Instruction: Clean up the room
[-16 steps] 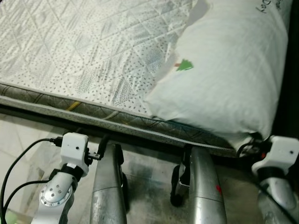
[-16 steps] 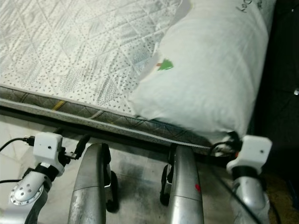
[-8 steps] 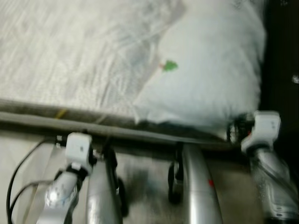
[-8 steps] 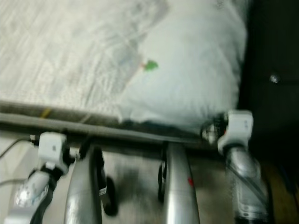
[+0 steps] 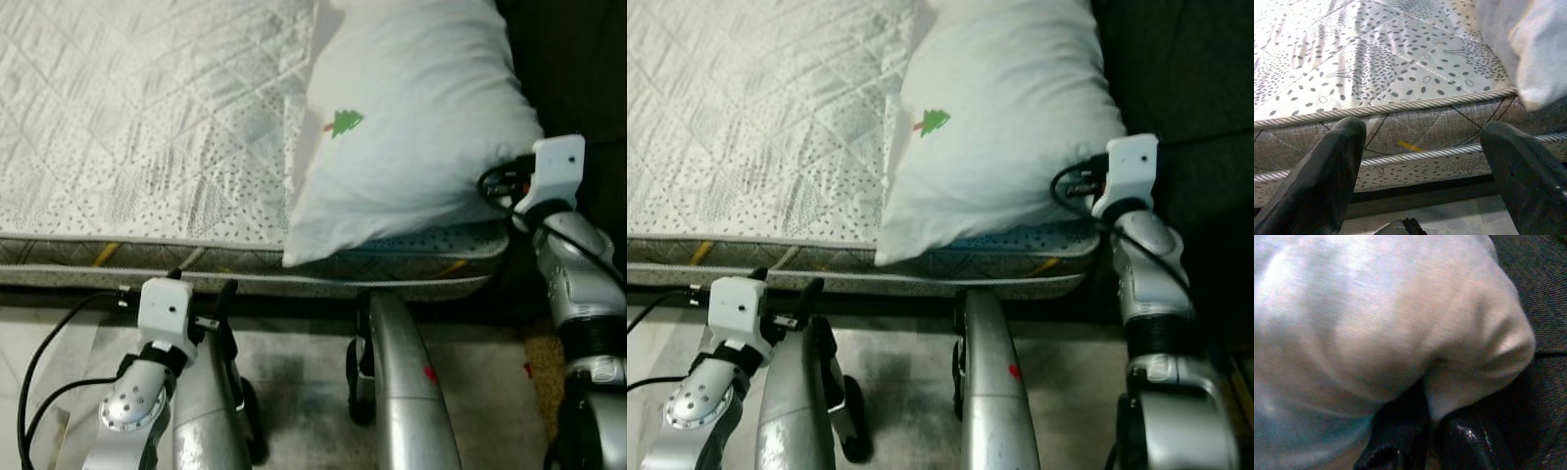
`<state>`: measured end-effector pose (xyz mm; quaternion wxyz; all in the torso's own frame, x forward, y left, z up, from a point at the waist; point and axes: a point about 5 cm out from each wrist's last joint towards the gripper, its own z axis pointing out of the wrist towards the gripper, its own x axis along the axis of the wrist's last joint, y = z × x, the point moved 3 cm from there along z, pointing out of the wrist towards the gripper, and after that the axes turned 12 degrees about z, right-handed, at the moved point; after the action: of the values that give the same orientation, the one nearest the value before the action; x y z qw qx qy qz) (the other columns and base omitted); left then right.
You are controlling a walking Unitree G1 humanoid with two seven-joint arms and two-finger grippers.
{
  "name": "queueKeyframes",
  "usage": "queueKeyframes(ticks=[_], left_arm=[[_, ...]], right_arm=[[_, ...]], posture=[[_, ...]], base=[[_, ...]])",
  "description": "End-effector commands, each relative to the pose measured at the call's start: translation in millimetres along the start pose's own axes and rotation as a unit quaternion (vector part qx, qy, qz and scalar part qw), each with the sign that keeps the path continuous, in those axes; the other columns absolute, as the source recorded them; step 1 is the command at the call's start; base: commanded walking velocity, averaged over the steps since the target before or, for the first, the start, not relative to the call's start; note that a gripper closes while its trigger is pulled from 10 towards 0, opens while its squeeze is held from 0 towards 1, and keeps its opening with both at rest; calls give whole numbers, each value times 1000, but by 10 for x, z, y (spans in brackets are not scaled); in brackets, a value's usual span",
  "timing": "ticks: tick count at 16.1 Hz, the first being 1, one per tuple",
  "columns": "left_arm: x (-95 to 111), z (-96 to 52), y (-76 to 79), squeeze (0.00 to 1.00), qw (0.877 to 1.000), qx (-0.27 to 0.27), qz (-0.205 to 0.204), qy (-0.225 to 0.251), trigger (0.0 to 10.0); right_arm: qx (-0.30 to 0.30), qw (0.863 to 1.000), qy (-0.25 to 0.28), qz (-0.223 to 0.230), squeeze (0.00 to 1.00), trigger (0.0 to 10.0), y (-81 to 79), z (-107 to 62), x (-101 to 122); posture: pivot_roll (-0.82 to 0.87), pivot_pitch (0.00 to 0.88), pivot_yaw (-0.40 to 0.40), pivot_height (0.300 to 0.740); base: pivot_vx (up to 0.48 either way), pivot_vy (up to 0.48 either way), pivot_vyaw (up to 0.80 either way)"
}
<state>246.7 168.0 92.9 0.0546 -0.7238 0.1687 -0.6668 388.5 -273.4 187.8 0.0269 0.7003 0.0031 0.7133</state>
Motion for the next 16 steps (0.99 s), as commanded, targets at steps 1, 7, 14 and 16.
queueKeyframes(ticks=[1,7,14,16], left_arm=[[-95,-48,-8,0,1000,5,2,-19,10000],[-101,-14,27,0,1000,7,1,-16,10000],[-113,7,41,0,1000,11,-1,-15,10000],[-112,19,42,0,1000,10,1,-15,10000]], right_arm=[[-65,993,94,-38,0,0,381,-16,569],[-212,977,-12,19,0,0,1143,-433,-79],[-220,975,-23,12,0,0,1080,-787,-473],[-212,976,-35,22,0,0,958,-861,-627]], posture=[[2,264,2,552],[-20,249,-8,552],[-27,245,-13,552],[-26,243,-8,552]], base=[[0,0,0],[0,0,0],[0,0,0],[0,0,0]])
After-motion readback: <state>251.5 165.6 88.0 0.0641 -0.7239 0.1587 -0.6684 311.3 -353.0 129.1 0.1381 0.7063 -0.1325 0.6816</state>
